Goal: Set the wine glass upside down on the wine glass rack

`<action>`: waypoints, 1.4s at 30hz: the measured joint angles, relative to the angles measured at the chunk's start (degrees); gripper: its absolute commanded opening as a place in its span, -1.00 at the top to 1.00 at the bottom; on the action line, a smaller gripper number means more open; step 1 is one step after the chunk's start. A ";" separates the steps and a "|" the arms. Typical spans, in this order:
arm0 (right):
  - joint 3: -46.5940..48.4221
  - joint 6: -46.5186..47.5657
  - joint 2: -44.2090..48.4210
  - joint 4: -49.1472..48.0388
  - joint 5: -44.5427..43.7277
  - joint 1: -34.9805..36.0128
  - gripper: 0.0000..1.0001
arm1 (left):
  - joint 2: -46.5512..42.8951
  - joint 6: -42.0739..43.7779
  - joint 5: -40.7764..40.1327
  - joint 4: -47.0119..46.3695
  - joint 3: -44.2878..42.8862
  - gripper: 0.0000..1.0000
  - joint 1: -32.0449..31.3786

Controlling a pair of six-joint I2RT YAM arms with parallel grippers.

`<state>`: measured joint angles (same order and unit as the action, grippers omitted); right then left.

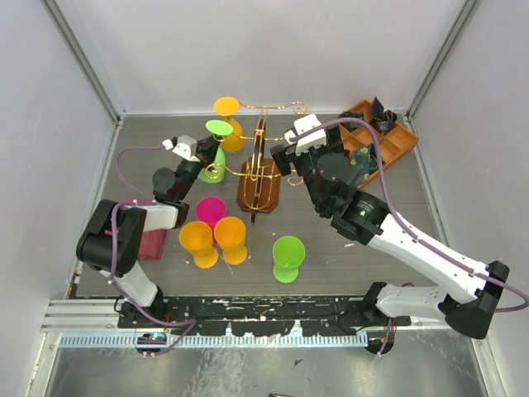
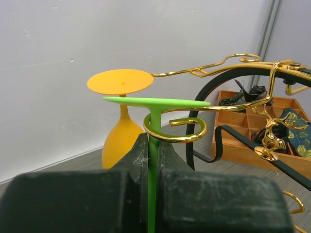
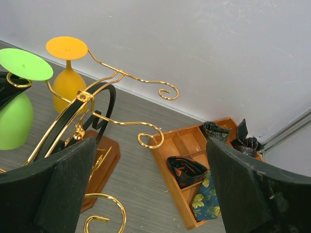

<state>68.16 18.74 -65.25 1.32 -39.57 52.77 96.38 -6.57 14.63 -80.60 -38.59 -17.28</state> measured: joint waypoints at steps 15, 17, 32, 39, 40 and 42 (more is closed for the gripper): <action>-0.61 -0.07 -0.02 -0.04 -0.26 0.00 -1.00 | -4.92 0.85 2.29 0.81 3.61 0.98 0.85; -0.63 -0.20 -0.02 -0.04 -0.26 0.00 -1.00 | -5.27 0.68 3.43 0.87 3.80 0.94 1.01; -0.68 -1.18 -0.02 0.02 -0.50 0.00 -1.00 | -4.28 -1.31 10.25 0.85 3.85 -0.08 1.31; -0.68 -1.36 -0.39 0.00 -0.72 0.00 -1.00 | -4.28 -1.38 8.87 0.90 3.89 -0.28 2.12; -0.68 -1.38 -0.63 0.04 -0.72 0.00 -1.00 | -4.35 -1.38 8.85 0.83 4.02 -0.29 2.34; -0.68 -1.60 -1.16 0.09 -0.72 0.00 -1.00 | -4.66 -1.40 8.83 0.85 4.61 -0.30 2.93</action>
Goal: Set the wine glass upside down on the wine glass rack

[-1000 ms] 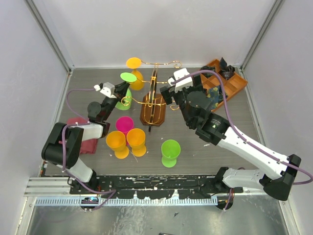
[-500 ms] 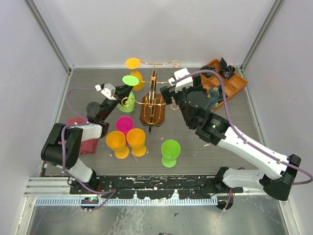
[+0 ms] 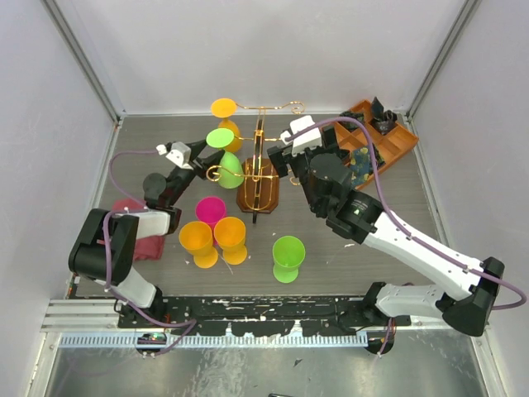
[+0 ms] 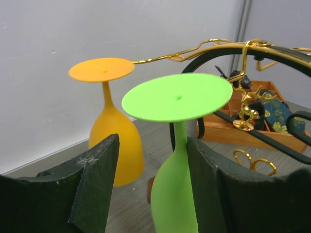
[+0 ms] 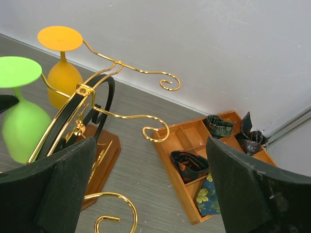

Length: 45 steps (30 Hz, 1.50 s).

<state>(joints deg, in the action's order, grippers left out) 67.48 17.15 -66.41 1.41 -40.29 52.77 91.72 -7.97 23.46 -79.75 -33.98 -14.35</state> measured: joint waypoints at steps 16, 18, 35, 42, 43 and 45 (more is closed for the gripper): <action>10.47 -5.73 -5.07 5.46 1.16 0.00 -1.00 | -10.38 0.57 -3.74 4.63 9.05 -0.69 7.10; 12.33 -7.10 -5.53 7.15 1.27 0.00 -1.00 | -12.66 0.63 -7.13 7.23 9.86 -0.71 7.45; 15.43 -21.92 -6.47 26.62 9.92 0.00 -0.80 | -21.88 -1.99 -31.36 67.95 -33.40 -0.73 8.37; 15.63 -24.24 -9.51 31.47 16.09 1.53 -0.80 | -16.04 -5.20 -30.62 86.58 -50.21 -0.73 8.37; 15.41 -24.68 -9.42 31.87 16.28 1.75 -0.81 | -15.47 -5.33 -30.34 88.65 -51.80 -0.73 8.37; 14.73 -25.57 -8.74 32.74 16.37 2.21 -0.83 | -14.88 -5.35 -29.31 93.31 -54.47 -0.73 8.37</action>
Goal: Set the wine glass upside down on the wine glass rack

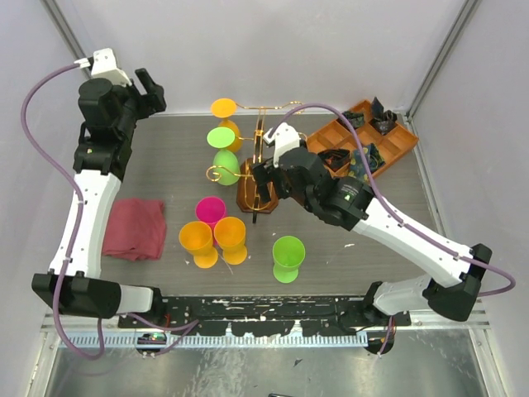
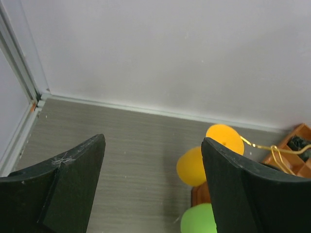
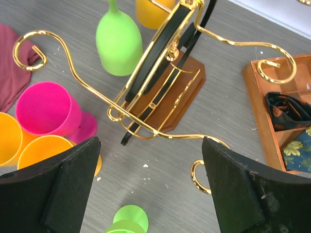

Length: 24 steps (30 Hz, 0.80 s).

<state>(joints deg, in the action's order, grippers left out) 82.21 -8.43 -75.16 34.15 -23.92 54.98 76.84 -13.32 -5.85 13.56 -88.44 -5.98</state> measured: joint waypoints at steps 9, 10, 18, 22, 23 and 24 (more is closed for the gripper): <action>3.30 -1.01 -0.94 2.49 -3.56 0.09 -0.89 | -8.83 -0.81 2.38 13.94 9.42 -0.73 -0.02; 4.57 -1.01 -1.68 2.45 -3.67 0.09 -0.90 | -10.29 -1.22 2.58 15.52 10.80 -0.72 -0.02; 12.00 -0.52 -7.48 2.67 -4.55 0.09 -0.98 | -21.22 -6.27 4.17 26.53 20.63 -0.67 -2.91; 16.57 0.11 -10.36 3.39 -4.76 0.09 -0.98 | -22.56 -7.91 4.74 31.30 22.23 -0.69 -6.03; 17.27 0.17 -10.64 3.41 -4.76 0.09 -0.98 | -22.77 -8.13 4.52 32.54 22.75 -0.69 -7.23; 17.79 0.28 -10.73 3.50 -4.81 0.09 -0.98 | -22.93 -8.22 4.22 33.57 23.21 -0.69 -8.07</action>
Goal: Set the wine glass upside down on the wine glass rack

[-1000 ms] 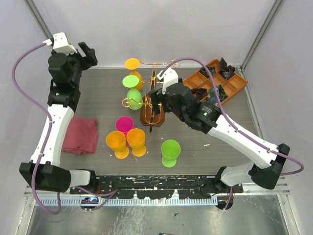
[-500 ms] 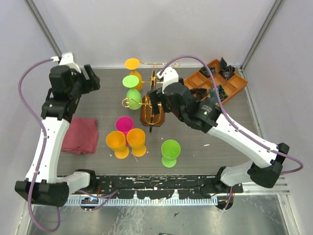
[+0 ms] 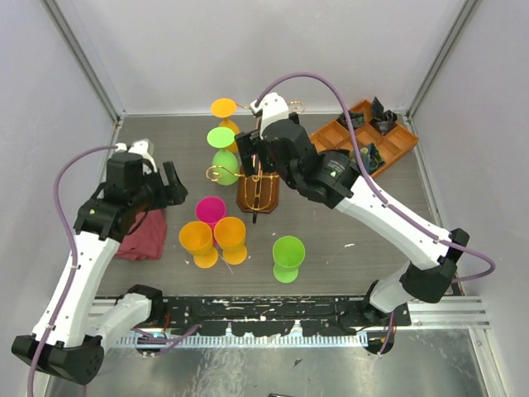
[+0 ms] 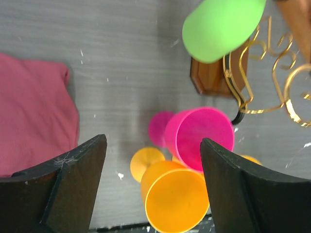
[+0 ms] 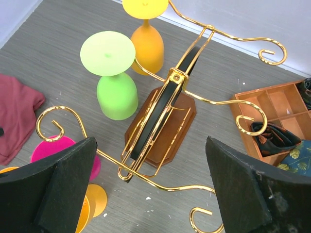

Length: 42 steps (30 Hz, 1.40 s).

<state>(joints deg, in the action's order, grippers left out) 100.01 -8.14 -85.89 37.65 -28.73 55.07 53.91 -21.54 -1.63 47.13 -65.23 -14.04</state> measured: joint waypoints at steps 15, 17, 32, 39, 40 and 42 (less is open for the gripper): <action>-3.41 -0.17 1.33 0.70 -2.45 0.00 -0.98 | 4.76 0.59 -1.16 4.11 4.20 -0.47 -6.23; -4.22 -0.28 1.97 0.83 -2.84 0.00 -0.98 | 5.70 0.46 -1.22 3.54 4.55 -0.42 -6.75; -5.90 -0.85 4.22 1.20 -4.83 0.00 -0.98 | 11.28 -1.29 -0.81 -3.74 6.51 0.14 -8.90; -5.92 -0.83 4.26 1.20 -5.88 0.00 -0.98 | 12.87 -1.73 -0.81 -5.38 6.51 0.68 -8.96; -5.92 -0.83 4.26 1.20 -5.97 0.00 -0.98 | 13.11 -1.68 -0.79 -5.46 6.51 0.79 -8.98; -5.92 -0.81 4.26 1.22 -6.10 0.00 -0.98 | 13.55 -1.53 -0.76 -5.64 6.51 0.90 -8.98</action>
<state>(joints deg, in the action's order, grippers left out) 94.08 -8.95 -81.62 38.87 -34.83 55.07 67.46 -23.07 -2.39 41.50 -58.72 -23.03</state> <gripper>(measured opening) 0.991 0.129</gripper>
